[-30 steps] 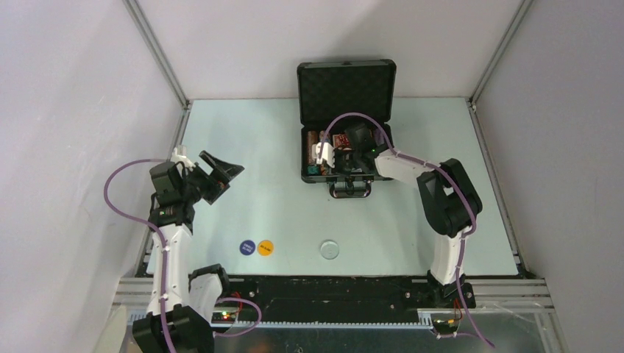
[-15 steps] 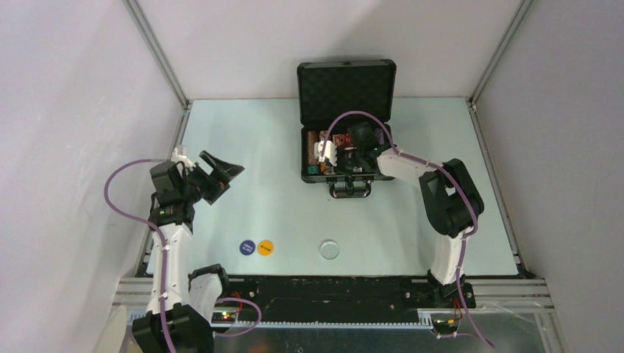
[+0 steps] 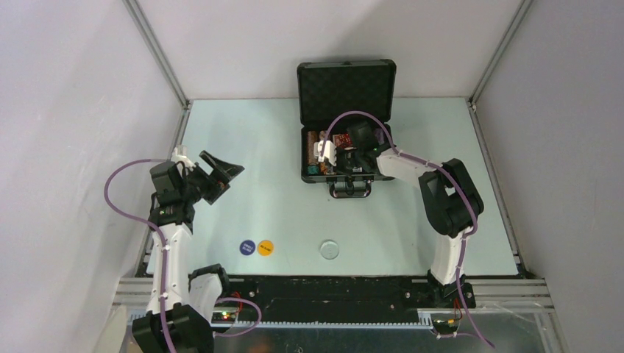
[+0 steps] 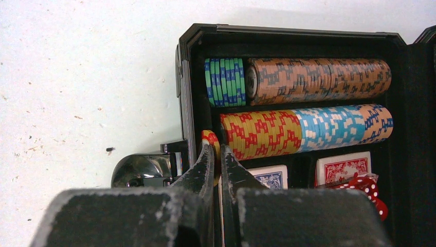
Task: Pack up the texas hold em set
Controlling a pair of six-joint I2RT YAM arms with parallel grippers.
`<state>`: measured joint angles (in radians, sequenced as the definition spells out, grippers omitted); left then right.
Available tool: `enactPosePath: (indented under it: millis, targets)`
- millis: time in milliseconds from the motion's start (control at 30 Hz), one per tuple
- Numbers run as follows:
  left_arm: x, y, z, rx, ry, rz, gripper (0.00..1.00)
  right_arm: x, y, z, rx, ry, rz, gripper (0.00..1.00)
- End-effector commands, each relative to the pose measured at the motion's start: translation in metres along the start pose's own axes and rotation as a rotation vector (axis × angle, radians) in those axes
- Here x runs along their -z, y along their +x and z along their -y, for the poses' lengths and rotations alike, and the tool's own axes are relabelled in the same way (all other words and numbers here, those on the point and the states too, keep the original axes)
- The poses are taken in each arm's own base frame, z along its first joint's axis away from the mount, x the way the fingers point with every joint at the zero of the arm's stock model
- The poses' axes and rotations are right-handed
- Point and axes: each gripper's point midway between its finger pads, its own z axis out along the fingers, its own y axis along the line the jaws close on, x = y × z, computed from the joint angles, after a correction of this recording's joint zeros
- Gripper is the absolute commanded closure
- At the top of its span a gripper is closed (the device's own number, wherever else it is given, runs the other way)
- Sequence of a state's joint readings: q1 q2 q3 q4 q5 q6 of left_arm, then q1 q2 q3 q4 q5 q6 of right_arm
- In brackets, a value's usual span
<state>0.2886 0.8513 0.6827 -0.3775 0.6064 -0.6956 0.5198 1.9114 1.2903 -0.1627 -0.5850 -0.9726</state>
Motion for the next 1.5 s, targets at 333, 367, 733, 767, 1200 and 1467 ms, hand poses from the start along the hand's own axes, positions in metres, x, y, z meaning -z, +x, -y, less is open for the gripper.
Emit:
enactPosePath:
  millis: [333, 367, 733, 767, 1200, 1467]
  targets:
    - [0.000, -0.001, -0.001, -0.025, 0.009, 0.001, 0.02, 0.031, -0.054, 0.090, 0.227, 0.285, 0.073, 1.00]
    - [0.000, -0.001, -0.001, -0.025, 0.009, 0.000, 0.02, 0.036, -0.062, 0.093, 0.232, 0.294, 0.091, 1.00]
    - [0.000, -0.001, 0.000, -0.024, 0.014, 0.001, 0.02, 0.049, -0.083, 0.094, 0.191, 0.264, 0.176, 1.00]
    - [0.000, -0.001, 0.000, -0.023, 0.015, 0.000, 0.02, 0.052, -0.086, 0.098, 0.201, 0.279, 0.185, 1.00]
    - [-0.001, 0.000, -0.001, -0.021, 0.014, -0.002, 0.02, 0.046, -0.077, 0.052, 0.154, 0.083, 0.187, 1.00]
    - [-0.001, 0.000, 0.000, -0.022, 0.016, -0.002, 0.02, 0.055, -0.071, 0.006, 0.075, -0.106, 0.187, 1.00]
